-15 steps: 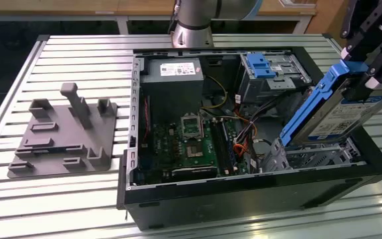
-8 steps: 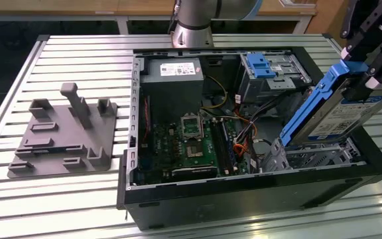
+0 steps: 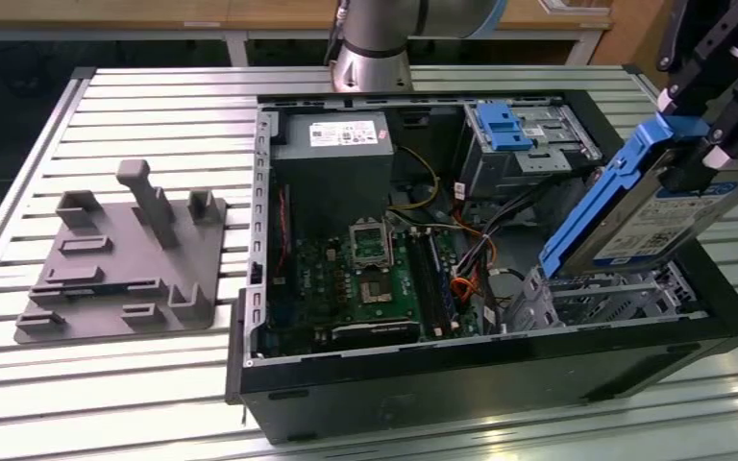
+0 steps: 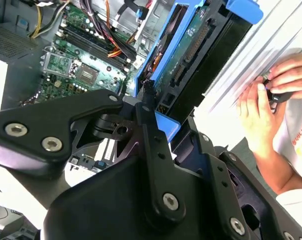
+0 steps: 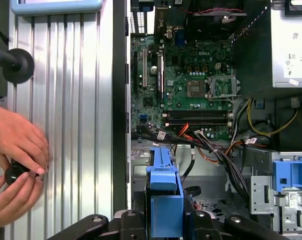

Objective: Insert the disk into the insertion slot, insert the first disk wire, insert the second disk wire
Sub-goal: 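Insert the disk into the insertion slot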

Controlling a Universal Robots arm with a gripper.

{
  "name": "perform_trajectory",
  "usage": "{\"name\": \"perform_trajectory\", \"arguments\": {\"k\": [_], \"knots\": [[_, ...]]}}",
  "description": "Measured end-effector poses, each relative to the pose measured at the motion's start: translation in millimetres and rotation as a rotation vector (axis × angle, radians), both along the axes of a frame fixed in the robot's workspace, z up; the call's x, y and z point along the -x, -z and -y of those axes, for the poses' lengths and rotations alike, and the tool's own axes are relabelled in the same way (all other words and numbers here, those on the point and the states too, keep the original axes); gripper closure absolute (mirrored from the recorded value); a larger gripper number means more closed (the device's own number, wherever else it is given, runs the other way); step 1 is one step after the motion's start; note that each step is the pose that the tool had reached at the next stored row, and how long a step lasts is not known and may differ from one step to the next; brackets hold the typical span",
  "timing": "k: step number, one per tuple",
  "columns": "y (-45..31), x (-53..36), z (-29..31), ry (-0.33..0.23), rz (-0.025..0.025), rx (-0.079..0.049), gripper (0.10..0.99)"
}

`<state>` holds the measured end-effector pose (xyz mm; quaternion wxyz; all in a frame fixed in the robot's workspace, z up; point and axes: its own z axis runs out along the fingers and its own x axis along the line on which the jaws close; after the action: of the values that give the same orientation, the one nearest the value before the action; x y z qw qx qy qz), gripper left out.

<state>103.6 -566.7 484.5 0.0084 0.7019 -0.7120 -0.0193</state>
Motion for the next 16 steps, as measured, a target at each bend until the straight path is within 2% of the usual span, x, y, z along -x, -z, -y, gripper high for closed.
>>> {"name": "perform_trajectory", "arguments": {"k": [9, 16], "knots": [[0.0, 0.0, 0.7, -0.015, 0.0008, -0.059, 0.722], [0.2, -0.1, 0.7, -0.017, 0.0014, -0.06, 0.722]]}}
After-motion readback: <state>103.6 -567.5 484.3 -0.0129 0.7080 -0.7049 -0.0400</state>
